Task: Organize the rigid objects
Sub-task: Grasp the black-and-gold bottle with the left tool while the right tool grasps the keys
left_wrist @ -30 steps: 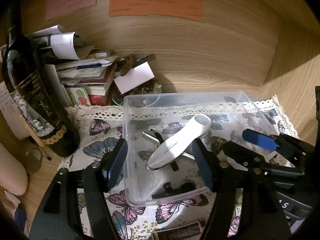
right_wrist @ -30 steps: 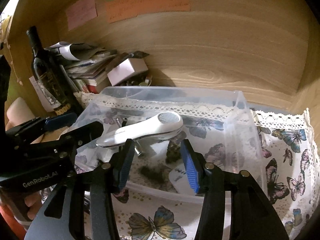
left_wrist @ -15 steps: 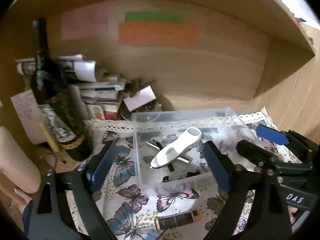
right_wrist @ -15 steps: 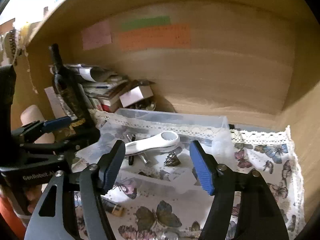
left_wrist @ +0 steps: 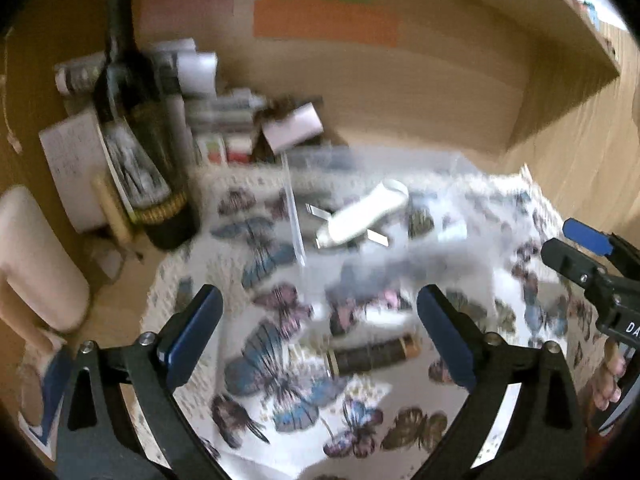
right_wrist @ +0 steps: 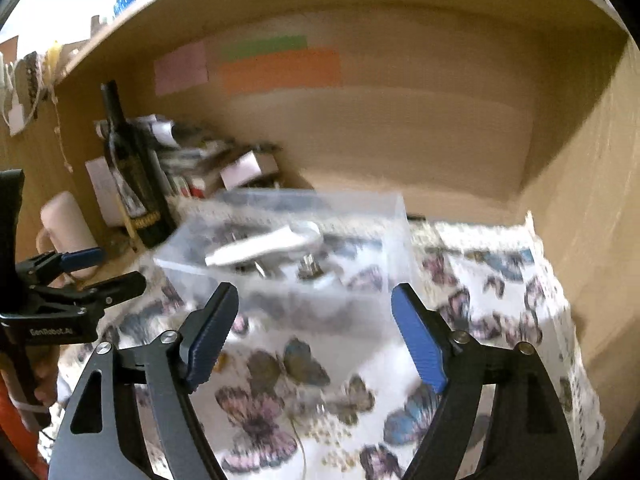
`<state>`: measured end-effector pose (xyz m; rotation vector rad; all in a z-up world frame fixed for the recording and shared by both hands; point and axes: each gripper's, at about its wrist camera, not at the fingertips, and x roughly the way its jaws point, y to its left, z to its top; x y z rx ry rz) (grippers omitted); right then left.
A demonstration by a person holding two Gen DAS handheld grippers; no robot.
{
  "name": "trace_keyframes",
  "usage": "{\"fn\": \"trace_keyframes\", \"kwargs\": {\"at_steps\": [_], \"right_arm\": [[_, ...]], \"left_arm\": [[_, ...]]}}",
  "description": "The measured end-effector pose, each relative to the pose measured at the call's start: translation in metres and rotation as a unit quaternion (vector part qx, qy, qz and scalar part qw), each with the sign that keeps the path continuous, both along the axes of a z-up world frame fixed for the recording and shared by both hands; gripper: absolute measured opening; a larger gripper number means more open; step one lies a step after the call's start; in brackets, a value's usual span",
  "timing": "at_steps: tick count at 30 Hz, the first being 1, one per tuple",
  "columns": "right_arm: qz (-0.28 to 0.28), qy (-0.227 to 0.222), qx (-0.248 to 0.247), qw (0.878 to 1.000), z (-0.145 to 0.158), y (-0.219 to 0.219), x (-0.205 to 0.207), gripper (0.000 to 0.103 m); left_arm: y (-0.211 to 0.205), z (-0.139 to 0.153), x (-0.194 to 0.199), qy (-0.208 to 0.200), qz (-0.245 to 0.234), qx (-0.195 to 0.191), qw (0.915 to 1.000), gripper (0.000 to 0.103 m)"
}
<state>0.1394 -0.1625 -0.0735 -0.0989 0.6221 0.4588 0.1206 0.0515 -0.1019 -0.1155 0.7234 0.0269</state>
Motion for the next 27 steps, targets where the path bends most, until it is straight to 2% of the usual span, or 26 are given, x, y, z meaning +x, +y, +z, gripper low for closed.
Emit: {"fn": "trace_keyframes", "kwargs": {"at_steps": [8,12,14,23,25,26,27], "right_arm": [[-0.015,0.073,-0.015,0.997,-0.044,-0.015,-0.003,0.077],[-0.019,0.105,-0.027,0.994,-0.064,-0.017,-0.001,0.077],[-0.018,0.113,-0.033,0.993,-0.069,-0.017,-0.001,0.077],[0.007,0.138,-0.045,0.989,-0.077,-0.008,0.010,0.077],[0.015,0.139,-0.057,0.988,-0.079,-0.003,0.015,0.077],[0.017,0.142,-0.064,0.988,-0.081,-0.001,0.017,0.077],[0.019,0.146,-0.069,0.987,-0.083,0.002,0.019,0.077]], "left_arm": [[-0.025,-0.042,0.009,0.073,-0.045,-0.008,0.9963,0.099],[-0.032,-0.062,0.022,0.125,-0.057,-0.027,0.9901,0.099],[-0.034,-0.067,0.027,0.138,-0.058,-0.027,0.9884,0.099],[-0.040,-0.069,0.040,0.130,-0.037,-0.010,0.9908,0.099],[-0.038,-0.068,0.040,0.124,-0.033,-0.002,0.9917,0.093],[-0.039,-0.069,0.040,0.121,-0.032,0.006,0.9921,0.085],[-0.040,-0.069,0.040,0.119,-0.032,0.015,0.9923,0.083]]}}
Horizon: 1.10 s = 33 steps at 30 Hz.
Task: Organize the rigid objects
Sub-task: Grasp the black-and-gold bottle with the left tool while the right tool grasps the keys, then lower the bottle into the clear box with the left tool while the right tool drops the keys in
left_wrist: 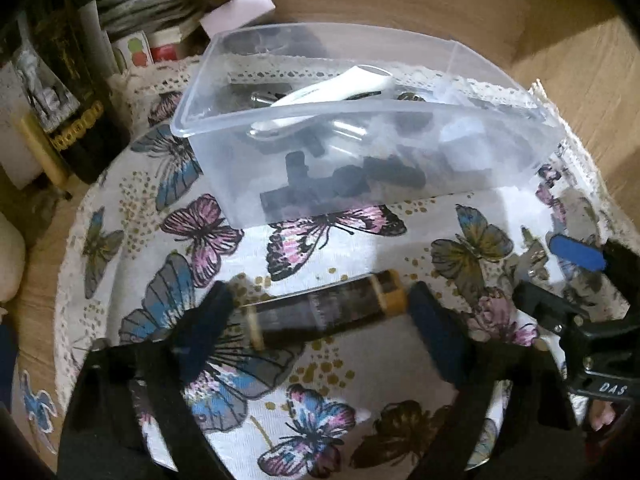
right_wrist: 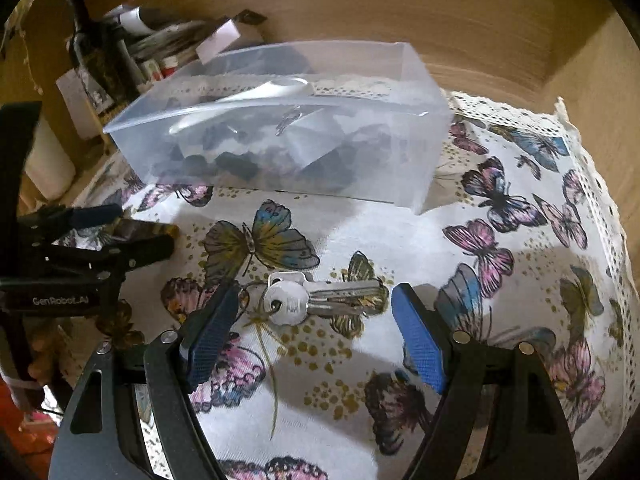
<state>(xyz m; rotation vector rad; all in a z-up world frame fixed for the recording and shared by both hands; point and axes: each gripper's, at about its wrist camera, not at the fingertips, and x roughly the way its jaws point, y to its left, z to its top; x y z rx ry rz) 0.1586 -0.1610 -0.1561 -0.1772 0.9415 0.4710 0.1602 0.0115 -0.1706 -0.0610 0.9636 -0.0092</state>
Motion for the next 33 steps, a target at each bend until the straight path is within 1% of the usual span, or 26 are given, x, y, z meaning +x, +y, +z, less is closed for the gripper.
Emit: {"fn": "trace_keyframes", "kwargs": {"at_steps": [4,7,8,9,10,16,22,29,33], "right_arm": [[0.004,0.002,-0.006,1.000,-0.003,0.002,0.005,0.077],[0.000,-0.005,-0.010,1.000,-0.004,0.003,0.005,0.073],[-0.002,-0.009,-0.013,1.000,-0.004,0.003,0.004,0.070],[-0.006,-0.011,-0.018,1.000,-0.004,0.003,0.005,0.061],[-0.007,-0.012,-0.017,1.000,-0.004,0.003,0.005,0.060],[-0.008,-0.018,-0.021,1.000,-0.003,0.003,0.005,0.059],[-0.015,-0.021,-0.018,1.000,0.000,0.002,0.003,0.059],[-0.024,-0.051,-0.002,0.998,0.018,-0.003,-0.005,0.059],[-0.029,-0.068,0.011,0.997,0.031,-0.007,-0.009,0.059]], "left_arm": [[-0.002,-0.001,-0.004,-0.010,-0.009,0.002,0.9999,0.083],[-0.001,0.000,-0.005,-0.015,-0.009,-0.006,0.9998,0.083],[0.000,0.000,-0.006,-0.017,-0.008,-0.010,0.9998,0.083],[0.001,0.000,-0.005,-0.018,-0.007,-0.013,0.9997,0.083],[0.002,0.000,-0.006,-0.019,-0.006,-0.015,0.9997,0.083],[0.004,0.002,-0.009,-0.028,-0.005,-0.024,0.9993,0.083],[0.009,0.007,-0.016,-0.048,0.003,-0.032,0.9984,0.083],[0.010,0.014,-0.022,-0.058,0.001,-0.033,0.9978,0.083],[0.011,0.023,-0.028,-0.069,0.003,-0.033,0.9971,0.083]]}}
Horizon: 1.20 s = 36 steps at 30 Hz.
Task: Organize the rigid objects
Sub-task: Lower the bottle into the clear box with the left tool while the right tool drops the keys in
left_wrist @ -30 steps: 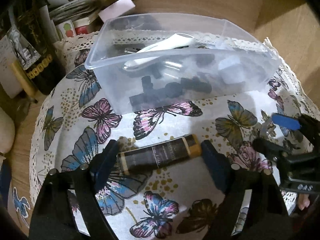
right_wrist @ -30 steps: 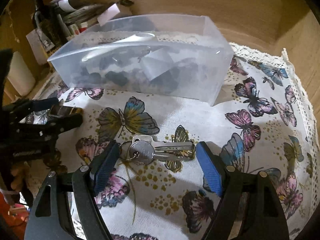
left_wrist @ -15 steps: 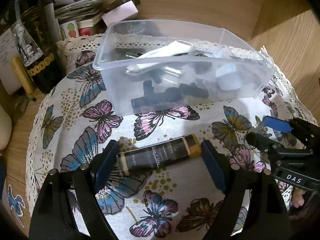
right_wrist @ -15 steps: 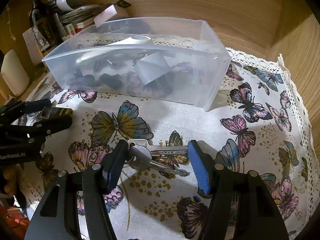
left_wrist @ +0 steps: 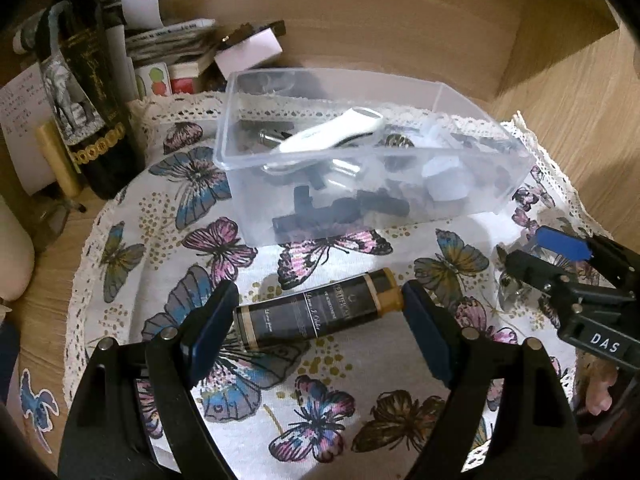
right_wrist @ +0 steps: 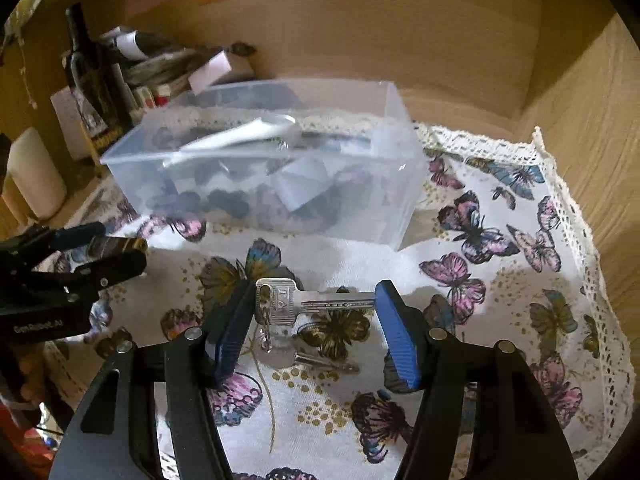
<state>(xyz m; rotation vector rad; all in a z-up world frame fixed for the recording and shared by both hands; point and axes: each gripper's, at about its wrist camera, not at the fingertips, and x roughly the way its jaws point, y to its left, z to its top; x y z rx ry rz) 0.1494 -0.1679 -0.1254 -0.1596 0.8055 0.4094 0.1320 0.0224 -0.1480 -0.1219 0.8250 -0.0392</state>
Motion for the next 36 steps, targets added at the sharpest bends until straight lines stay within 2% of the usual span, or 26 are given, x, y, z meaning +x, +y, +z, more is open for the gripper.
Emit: {"fn": "trace_keyframes", "kwargs": {"at_steps": [20,29,36], "right_arm": [[0.004,-0.088,0.052,0.995,0.059,0.010,-0.008,0.059],[0.002,-0.138,0.063,0.988,0.088,0.014,0.006,0.059],[-0.007,-0.148,0.066,0.987,0.094,0.012,0.026,0.059]], "left_arm": [[0.009,0.056,-0.014,-0.086,0.013,-0.010,0.9962,0.083],[0.008,0.078,-0.006,-0.117,0.017,-0.008,0.9930,0.083],[0.007,0.088,0.009,-0.128,0.023,-0.007,0.9915,0.083]]}}
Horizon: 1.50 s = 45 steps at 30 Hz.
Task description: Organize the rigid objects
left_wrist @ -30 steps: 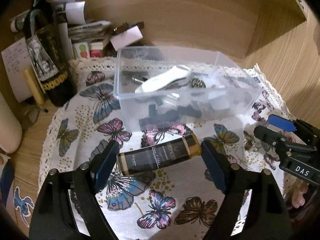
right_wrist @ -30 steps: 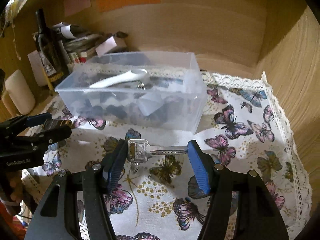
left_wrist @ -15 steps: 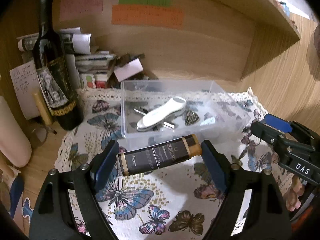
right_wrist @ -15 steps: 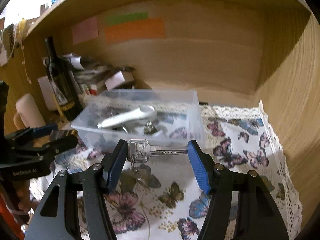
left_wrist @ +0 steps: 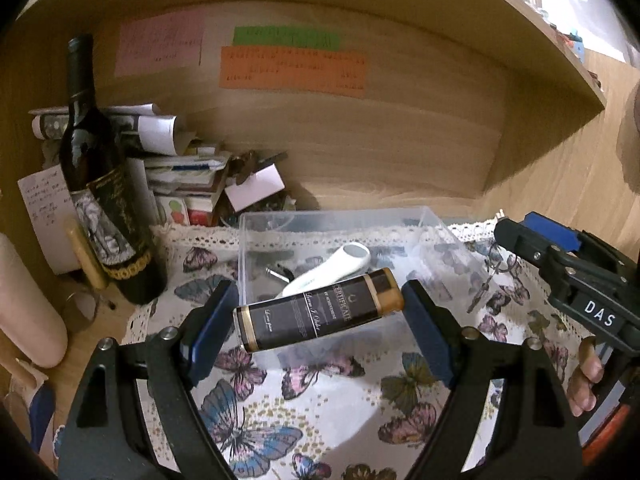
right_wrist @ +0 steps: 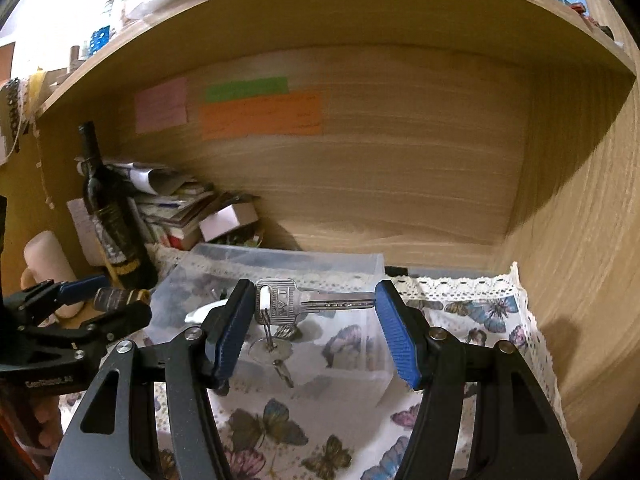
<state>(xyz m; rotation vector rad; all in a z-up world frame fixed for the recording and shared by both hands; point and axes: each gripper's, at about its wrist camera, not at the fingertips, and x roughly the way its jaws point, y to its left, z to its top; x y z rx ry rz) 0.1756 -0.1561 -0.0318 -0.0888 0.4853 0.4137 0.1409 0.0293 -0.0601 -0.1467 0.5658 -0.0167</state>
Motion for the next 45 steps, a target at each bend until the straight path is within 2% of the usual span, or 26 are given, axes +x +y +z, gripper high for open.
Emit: {"fn": "trace_keyframes", "kwargs": {"at_steps": [8,18,26,29,35,42,45], "right_arm": [[-0.008,0.017,-0.002,1.000,-0.010,-0.005,0.026,0.059],[0.014,0.081,-0.025,0.996,-0.050,0.005,0.053,0.059],[0.040,0.117,-0.025,0.992,-0.065,0.011,0.060,0.059],[0.043,0.121,-0.024,0.991,-0.066,0.012,0.061,0.060],[0.041,0.111,-0.014,0.993,-0.055,0.008,0.054,0.062],[0.043,0.055,-0.004,0.998,-0.020,0.003,0.020,0.066],[0.042,0.030,0.004,0.999,-0.006,-0.003,0.003,0.075]], "left_arm": [[-0.001,-0.002,0.027,0.011,0.002,-0.002,0.9999,0.083],[-0.008,-0.044,0.069,0.080,-0.004,0.006,0.9968,0.083],[-0.010,-0.058,0.082,0.106,-0.009,0.009,0.9943,0.083],[-0.011,-0.061,0.084,0.112,-0.010,0.008,0.9936,0.086],[-0.010,-0.051,0.077,0.099,-0.009,0.003,0.9950,0.090],[-0.007,-0.019,0.045,0.053,-0.005,0.010,0.9985,0.091],[-0.006,-0.002,0.025,0.025,-0.004,0.012,0.9996,0.095]]}}
